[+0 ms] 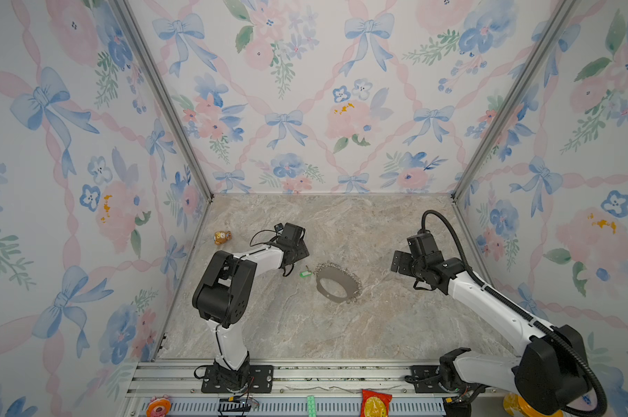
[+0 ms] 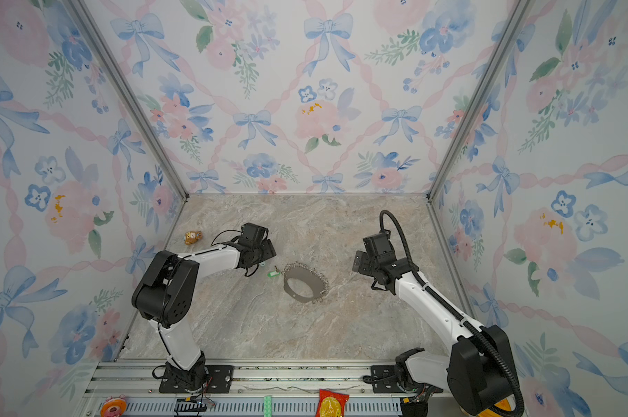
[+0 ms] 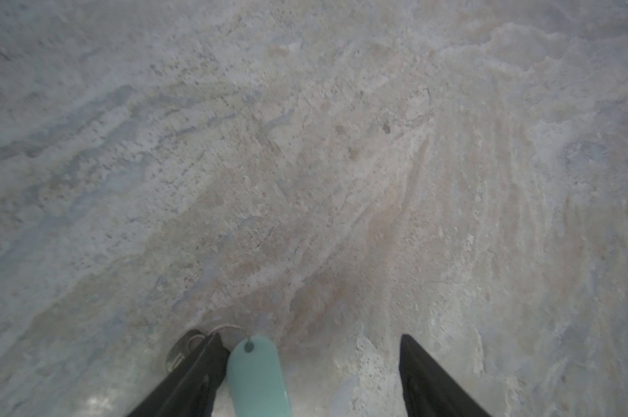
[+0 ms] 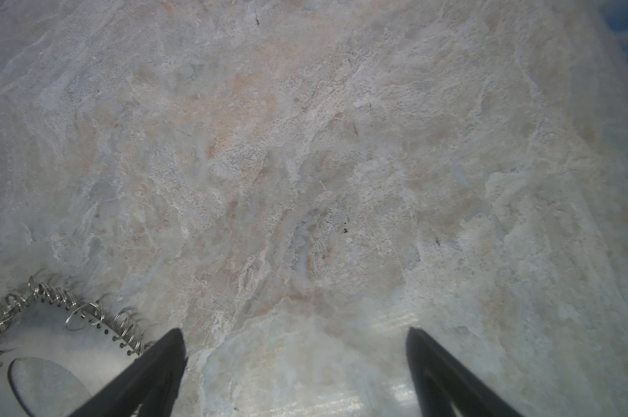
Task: Attach keys to a key ring
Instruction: Move the key to the center of the table.
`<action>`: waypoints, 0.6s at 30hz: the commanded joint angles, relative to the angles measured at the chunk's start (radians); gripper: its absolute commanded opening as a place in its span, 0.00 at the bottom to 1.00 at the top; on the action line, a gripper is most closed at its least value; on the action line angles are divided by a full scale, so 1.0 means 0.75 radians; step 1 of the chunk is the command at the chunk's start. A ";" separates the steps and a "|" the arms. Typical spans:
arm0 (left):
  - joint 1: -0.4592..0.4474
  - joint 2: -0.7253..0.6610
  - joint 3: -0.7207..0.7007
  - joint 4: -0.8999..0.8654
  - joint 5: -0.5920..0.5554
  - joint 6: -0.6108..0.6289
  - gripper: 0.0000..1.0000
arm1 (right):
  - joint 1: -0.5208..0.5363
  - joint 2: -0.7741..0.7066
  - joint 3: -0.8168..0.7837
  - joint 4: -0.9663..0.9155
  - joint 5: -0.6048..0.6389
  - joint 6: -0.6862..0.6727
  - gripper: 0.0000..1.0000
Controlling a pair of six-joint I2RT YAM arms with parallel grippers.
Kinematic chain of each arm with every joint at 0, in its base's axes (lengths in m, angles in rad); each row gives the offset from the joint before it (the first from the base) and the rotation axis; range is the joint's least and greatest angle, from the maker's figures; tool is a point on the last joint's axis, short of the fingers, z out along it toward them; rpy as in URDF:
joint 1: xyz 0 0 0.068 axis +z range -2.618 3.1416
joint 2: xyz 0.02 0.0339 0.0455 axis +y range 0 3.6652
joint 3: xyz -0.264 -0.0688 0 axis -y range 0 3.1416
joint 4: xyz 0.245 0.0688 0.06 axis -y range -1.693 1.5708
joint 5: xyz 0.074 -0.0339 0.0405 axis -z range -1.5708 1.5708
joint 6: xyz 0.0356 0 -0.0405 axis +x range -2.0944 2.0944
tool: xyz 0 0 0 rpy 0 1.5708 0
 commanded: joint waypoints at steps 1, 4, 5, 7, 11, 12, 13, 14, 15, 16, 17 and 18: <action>0.005 0.043 0.031 -0.002 0.015 0.040 0.73 | -0.010 -0.008 -0.016 -0.030 0.006 -0.010 0.97; 0.007 0.062 0.042 -0.003 0.014 0.052 0.72 | -0.011 -0.002 -0.015 -0.030 0.006 -0.010 0.97; 0.009 0.069 0.047 -0.002 0.013 0.054 0.72 | -0.010 -0.002 -0.014 -0.030 0.006 -0.011 0.97; 0.014 0.084 0.050 -0.004 0.013 0.058 0.72 | -0.011 -0.002 -0.011 -0.032 0.006 -0.013 0.97; 0.011 0.141 0.086 -0.005 0.033 0.083 0.72 | -0.014 0.000 -0.007 -0.034 0.008 -0.017 0.97; 0.006 0.158 0.099 -0.005 0.043 0.090 0.73 | -0.014 0.000 -0.005 -0.034 0.008 -0.017 0.97; -0.002 0.173 0.111 -0.005 0.050 0.098 0.73 | -0.016 0.000 -0.004 -0.035 0.007 -0.019 0.97; -0.014 0.190 0.126 -0.007 0.063 0.104 0.73 | -0.019 0.000 -0.004 -0.036 0.009 -0.020 0.97; -0.027 0.206 0.140 -0.005 0.074 0.107 0.72 | -0.021 -0.002 -0.005 -0.037 0.010 -0.021 0.97; -0.043 0.220 0.152 -0.006 0.081 0.108 0.72 | -0.023 -0.003 -0.005 -0.037 0.010 -0.022 0.97; -0.060 0.237 0.167 -0.005 0.088 0.108 0.72 | -0.027 -0.004 -0.003 -0.041 0.010 -0.023 0.97; -0.080 0.250 0.181 -0.005 0.097 0.110 0.72 | -0.031 -0.007 -0.002 -0.042 0.010 -0.023 0.97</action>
